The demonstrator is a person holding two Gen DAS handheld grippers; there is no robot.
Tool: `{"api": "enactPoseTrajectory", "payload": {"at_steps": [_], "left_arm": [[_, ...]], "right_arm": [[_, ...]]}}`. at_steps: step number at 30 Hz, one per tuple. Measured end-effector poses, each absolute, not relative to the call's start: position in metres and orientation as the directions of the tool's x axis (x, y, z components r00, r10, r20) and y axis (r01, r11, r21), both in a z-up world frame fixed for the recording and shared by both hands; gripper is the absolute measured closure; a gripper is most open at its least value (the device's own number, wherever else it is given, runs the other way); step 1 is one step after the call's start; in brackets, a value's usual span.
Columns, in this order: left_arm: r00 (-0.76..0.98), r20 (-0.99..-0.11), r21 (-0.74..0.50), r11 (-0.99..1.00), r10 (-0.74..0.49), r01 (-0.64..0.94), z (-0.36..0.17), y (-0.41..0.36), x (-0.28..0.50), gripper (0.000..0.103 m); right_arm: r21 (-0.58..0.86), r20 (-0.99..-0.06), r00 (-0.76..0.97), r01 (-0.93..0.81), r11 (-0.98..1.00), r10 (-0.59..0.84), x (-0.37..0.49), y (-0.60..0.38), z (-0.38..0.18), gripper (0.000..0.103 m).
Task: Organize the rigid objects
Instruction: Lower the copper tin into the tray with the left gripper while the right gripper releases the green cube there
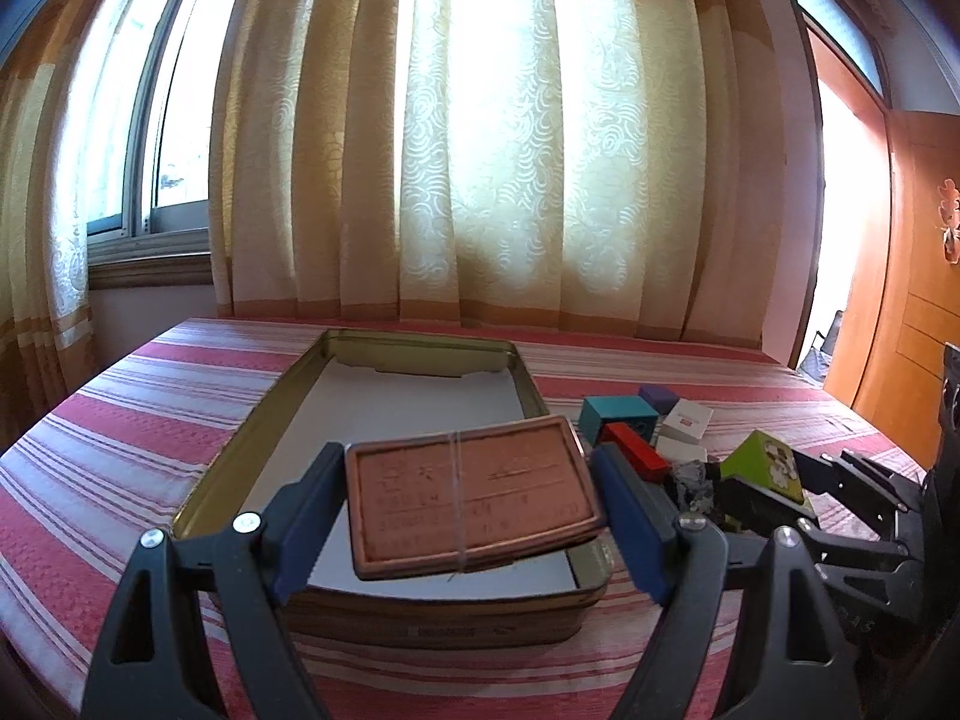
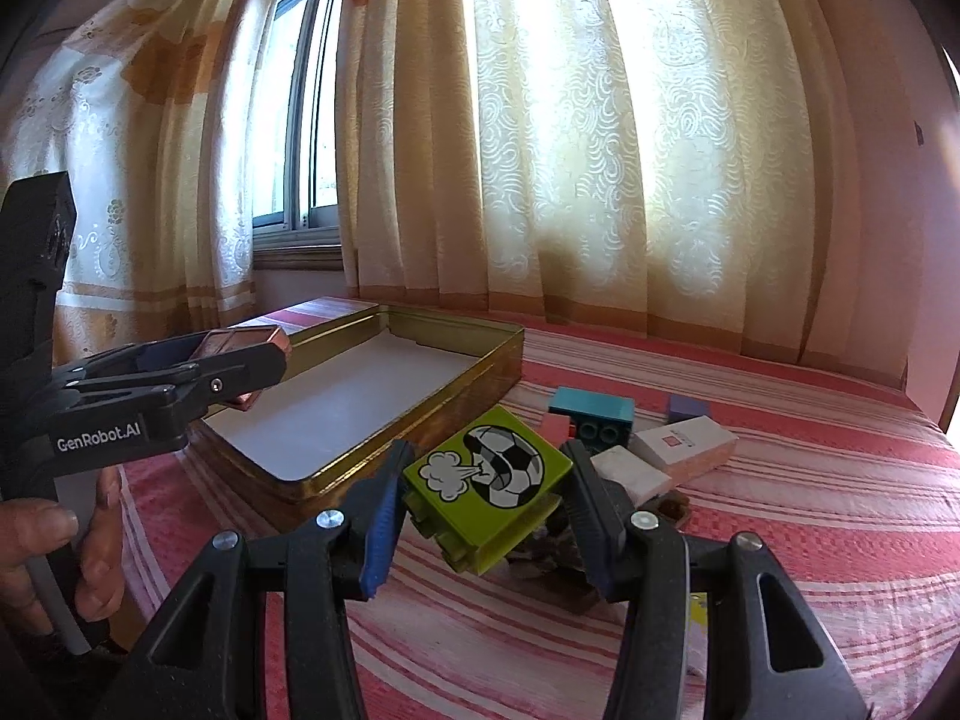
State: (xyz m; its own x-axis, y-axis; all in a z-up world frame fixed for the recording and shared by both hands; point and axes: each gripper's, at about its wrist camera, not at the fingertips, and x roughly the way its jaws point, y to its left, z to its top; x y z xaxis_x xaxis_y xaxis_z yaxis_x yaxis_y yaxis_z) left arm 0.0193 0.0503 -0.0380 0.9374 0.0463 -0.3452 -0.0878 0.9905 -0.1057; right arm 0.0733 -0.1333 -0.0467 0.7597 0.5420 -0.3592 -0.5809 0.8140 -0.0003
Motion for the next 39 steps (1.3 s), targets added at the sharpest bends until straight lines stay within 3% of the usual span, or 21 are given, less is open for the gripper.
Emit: {"api": "enactPoseTrajectory", "payload": {"at_steps": [31,39], "left_arm": [[0.908,-0.374,-0.076,0.970,0.187,-0.231,-0.041,0.105,0.028,0.021],[0.898,-0.394,-0.059,0.969,0.198,-0.239,-0.038,0.114,0.039,0.021]], "right_arm": [[0.000,-0.390,0.686,-0.667,0.745,0.614,0.073,-0.098,-0.047,0.051],[-0.013,-0.368,0.680,-0.685,0.728,0.634,0.076,-0.095,-0.025,0.051]]}}
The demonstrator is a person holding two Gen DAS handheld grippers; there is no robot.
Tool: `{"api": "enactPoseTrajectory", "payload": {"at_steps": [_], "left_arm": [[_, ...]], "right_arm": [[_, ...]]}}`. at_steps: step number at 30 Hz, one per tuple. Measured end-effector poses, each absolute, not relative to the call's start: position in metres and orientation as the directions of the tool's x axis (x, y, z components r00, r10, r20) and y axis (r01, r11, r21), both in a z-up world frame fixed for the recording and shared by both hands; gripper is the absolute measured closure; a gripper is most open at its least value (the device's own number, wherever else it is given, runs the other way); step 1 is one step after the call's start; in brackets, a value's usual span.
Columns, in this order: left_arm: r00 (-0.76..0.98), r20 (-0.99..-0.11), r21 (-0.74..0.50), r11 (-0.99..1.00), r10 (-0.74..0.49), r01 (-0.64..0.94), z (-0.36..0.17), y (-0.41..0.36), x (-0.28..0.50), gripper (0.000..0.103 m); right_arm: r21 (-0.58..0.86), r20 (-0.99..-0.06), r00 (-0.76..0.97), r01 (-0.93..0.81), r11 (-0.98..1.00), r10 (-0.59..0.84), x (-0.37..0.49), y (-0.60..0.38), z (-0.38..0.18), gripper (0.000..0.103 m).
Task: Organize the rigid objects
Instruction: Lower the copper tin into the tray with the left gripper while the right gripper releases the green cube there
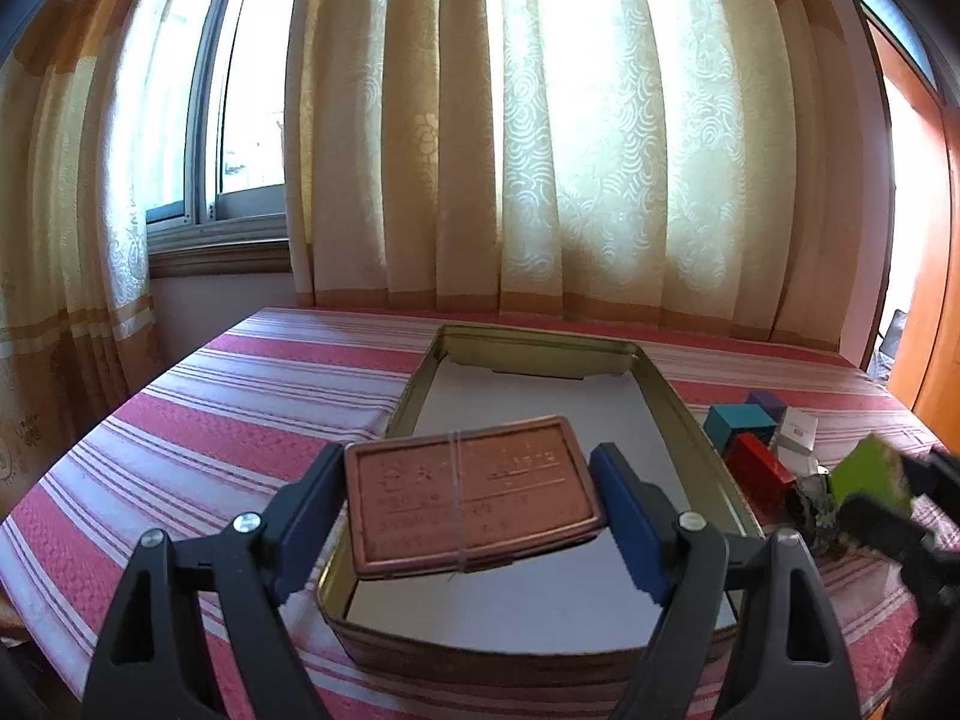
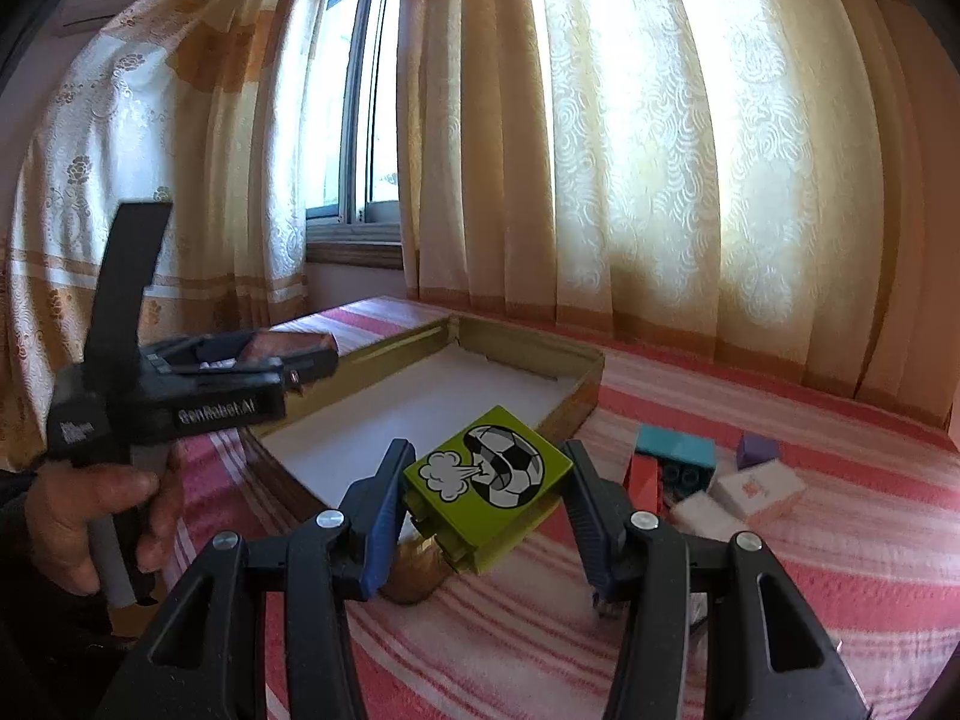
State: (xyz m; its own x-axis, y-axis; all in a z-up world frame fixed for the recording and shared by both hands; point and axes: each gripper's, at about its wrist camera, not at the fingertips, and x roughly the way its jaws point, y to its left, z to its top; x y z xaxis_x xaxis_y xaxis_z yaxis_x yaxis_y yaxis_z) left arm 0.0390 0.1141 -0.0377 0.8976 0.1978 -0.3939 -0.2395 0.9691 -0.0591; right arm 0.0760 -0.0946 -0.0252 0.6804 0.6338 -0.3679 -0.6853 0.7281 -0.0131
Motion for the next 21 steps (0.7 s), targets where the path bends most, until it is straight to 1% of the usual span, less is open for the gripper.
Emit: {"api": "enactPoseTrajectory", "payload": {"at_steps": [5,13,16,21], "left_arm": [[0.887,-0.431,-0.054,0.977,0.164,-0.206,-0.032,0.115,0.052,0.021],[0.848,-0.520,-0.055,0.987,0.099,-0.149,-0.024,0.121,0.086,0.021],[0.827,-0.554,-0.047,0.988,0.098,-0.149,-0.021,0.125,0.101,0.021],[0.806,-0.582,-0.028,0.988,0.106,-0.150,-0.016,0.130,0.120,0.021]], "right_arm": [[-0.028,-0.380,0.666,-0.702,0.712,0.642,0.091,-0.083,-0.010,0.051],[-0.018,-0.468,0.624,-0.715,0.699,0.626,0.139,-0.053,-0.006,0.051],[-0.020,-0.502,0.614,-0.712,0.702,0.609,0.156,-0.040,-0.010,0.051],[-0.021,-0.554,0.599,-0.704,0.709,0.578,0.179,-0.019,-0.023,0.051]]}}
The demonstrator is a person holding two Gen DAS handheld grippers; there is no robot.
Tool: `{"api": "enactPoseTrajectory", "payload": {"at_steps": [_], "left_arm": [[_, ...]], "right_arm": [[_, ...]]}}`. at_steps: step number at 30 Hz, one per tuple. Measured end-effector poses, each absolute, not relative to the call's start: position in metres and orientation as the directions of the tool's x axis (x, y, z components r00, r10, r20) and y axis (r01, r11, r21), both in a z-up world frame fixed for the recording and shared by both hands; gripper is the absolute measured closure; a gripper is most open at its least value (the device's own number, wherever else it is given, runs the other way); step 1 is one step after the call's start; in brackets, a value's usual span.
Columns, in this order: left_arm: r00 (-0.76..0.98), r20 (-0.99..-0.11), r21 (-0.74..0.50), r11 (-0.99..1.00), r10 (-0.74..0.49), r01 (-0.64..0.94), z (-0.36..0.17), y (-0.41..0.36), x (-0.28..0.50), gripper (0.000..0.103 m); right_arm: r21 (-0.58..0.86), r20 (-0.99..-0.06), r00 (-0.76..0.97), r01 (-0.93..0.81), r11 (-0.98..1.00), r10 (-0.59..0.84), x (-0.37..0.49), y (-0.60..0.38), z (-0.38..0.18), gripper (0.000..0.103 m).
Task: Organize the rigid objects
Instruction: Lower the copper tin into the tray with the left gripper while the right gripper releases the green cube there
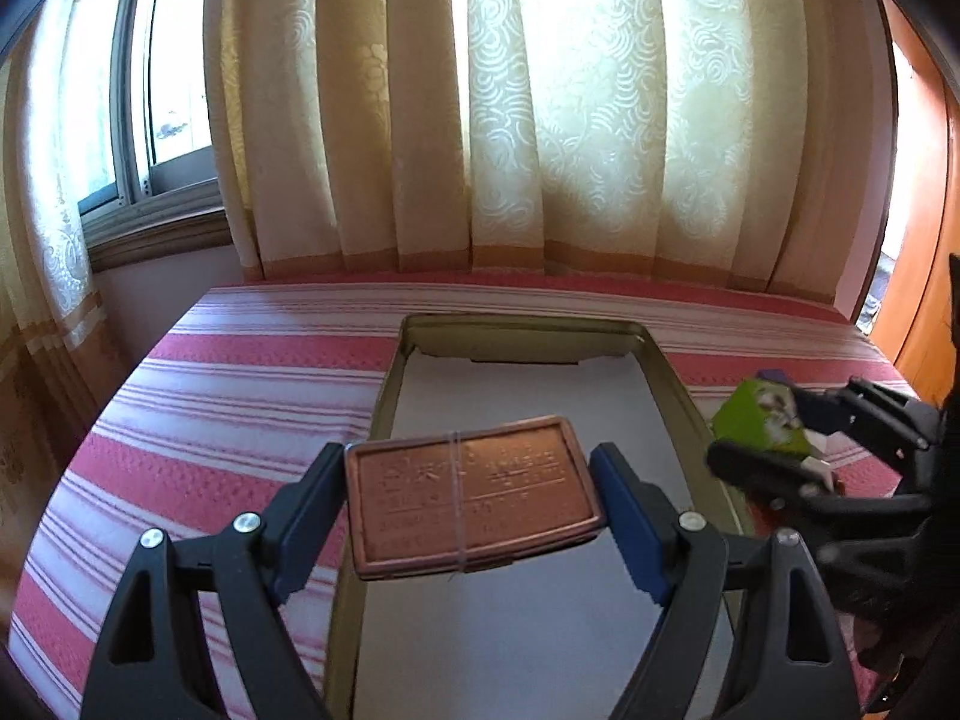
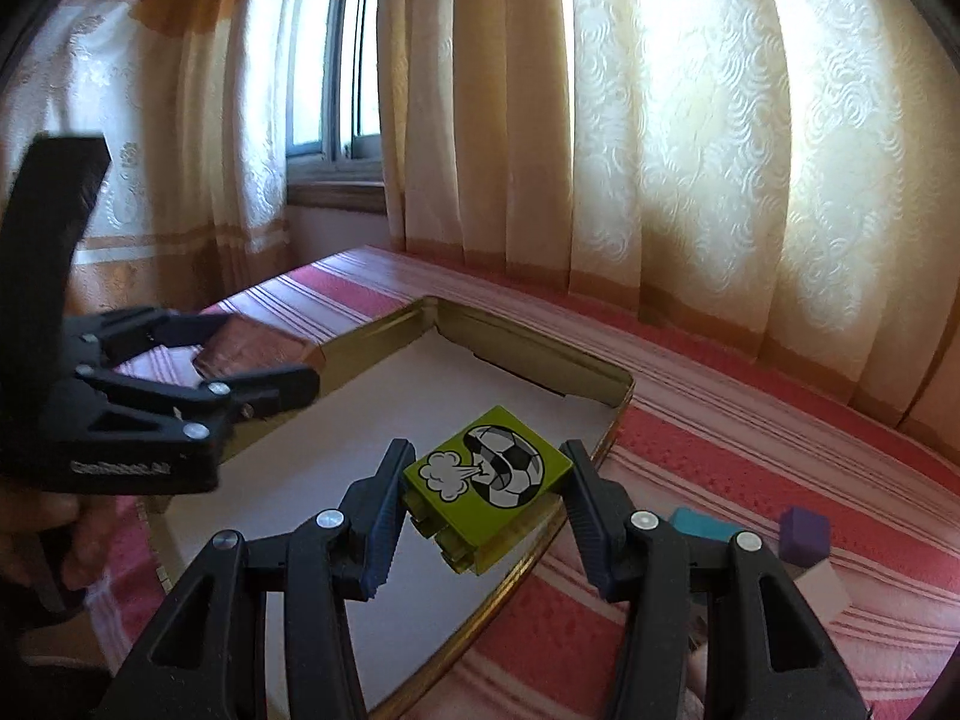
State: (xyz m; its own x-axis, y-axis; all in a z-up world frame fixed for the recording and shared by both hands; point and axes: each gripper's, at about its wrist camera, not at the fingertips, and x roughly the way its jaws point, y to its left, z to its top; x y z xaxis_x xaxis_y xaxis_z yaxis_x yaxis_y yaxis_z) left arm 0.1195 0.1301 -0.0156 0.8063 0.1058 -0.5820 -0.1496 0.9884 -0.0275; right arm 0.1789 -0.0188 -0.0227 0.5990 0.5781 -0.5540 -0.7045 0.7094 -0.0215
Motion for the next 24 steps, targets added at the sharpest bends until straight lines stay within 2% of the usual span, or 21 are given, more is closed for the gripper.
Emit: {"api": "enactPoseTrajectory", "payload": {"at_steps": [7,24], "left_arm": [[0.747,-0.654,0.002,0.987,0.122,-0.160,-0.024,0.136,0.147,0.021],[0.686,-0.704,0.096,0.982,0.181,-0.161,-0.027,0.129,0.177,0.021]], "right_arm": [[-0.024,-0.587,0.589,-0.698,0.716,0.555,0.201,-0.002,-0.030,0.051],[-0.046,-0.657,0.566,-0.690,0.723,0.498,0.221,0.025,-0.043,0.051]]}}
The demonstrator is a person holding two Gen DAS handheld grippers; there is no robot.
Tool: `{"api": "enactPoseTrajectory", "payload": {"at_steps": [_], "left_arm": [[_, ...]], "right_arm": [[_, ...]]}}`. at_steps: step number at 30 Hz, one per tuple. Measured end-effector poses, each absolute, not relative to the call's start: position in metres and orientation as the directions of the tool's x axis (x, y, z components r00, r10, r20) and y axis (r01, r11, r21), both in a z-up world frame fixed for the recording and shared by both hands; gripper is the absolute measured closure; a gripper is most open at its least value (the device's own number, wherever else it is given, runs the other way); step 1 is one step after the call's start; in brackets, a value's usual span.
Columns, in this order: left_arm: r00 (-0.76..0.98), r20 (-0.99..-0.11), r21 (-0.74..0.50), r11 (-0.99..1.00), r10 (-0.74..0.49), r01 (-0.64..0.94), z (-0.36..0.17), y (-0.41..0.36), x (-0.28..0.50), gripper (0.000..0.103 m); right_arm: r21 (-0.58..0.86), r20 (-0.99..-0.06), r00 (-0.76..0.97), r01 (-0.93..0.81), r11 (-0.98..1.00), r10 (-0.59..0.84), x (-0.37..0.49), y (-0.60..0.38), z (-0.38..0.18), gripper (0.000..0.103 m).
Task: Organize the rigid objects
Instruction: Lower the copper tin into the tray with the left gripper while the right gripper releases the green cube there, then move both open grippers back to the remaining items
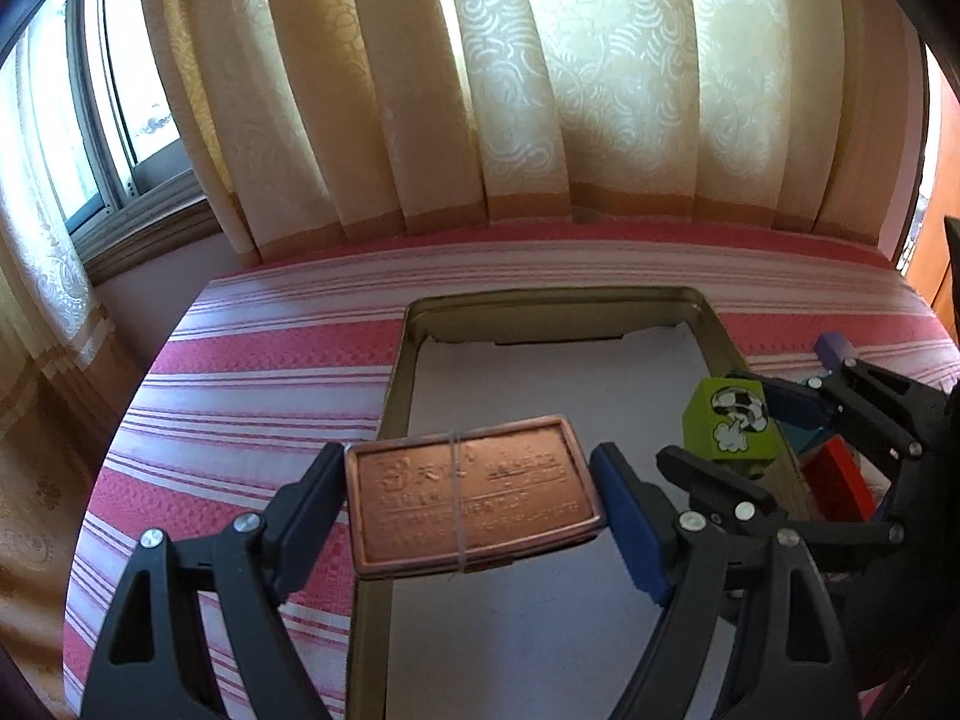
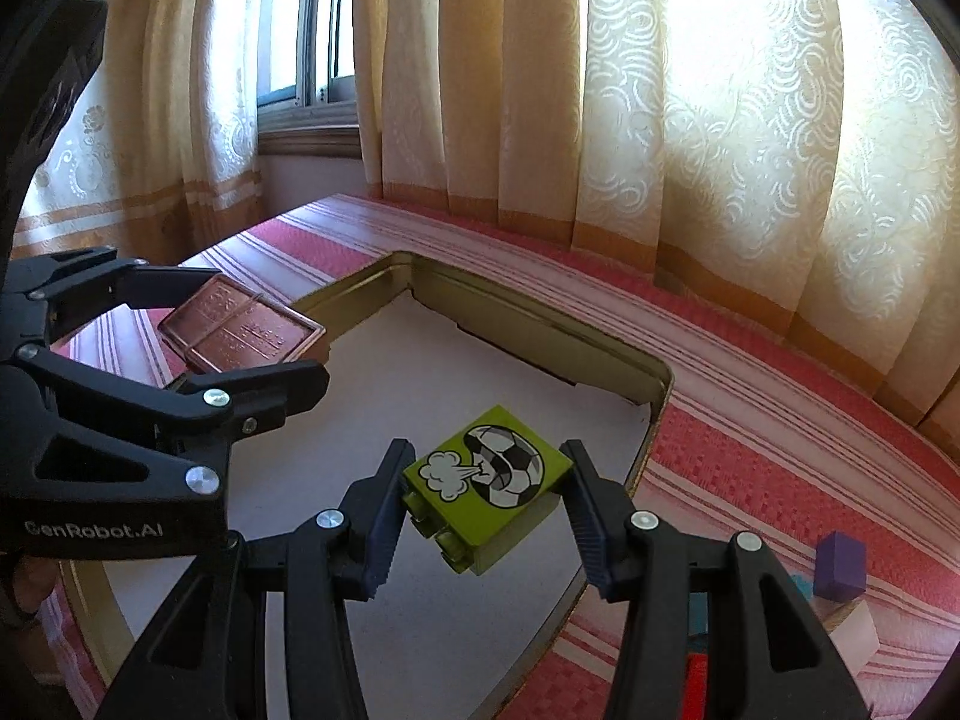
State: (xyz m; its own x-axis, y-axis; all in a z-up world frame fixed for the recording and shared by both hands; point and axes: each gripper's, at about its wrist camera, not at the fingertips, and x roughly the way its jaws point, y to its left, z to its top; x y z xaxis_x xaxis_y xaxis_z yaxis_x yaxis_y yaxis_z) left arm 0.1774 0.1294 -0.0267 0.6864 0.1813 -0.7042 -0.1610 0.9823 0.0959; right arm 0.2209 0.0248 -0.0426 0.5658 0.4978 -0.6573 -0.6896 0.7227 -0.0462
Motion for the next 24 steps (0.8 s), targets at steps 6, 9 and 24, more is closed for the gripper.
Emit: {"api": "enactPoseTrajectory", "payload": {"at_steps": [6,9,24], "left_arm": [[0.671,-0.719,0.115,0.983,0.184,-0.146,-0.0291,0.1273,0.1818,0.021],[0.673,-0.716,0.124,0.982,0.187,-0.141,-0.0291,0.1262,0.1815,0.021],[0.704,-0.659,0.179,0.965,0.264,-0.193,-0.0227,0.1260,0.1740,0.005]], "right_arm": [[-0.053,-0.671,0.563,-0.685,0.726,0.483,0.2235,0.0282,-0.0452,0.051],[-0.058,-0.670,0.567,-0.684,0.728,0.479,0.2231,0.0292,-0.0462,0.051],[-0.047,-0.641,0.606,-0.644,0.763,0.472,0.2221,0.0225,-0.0449,0.031]]}}
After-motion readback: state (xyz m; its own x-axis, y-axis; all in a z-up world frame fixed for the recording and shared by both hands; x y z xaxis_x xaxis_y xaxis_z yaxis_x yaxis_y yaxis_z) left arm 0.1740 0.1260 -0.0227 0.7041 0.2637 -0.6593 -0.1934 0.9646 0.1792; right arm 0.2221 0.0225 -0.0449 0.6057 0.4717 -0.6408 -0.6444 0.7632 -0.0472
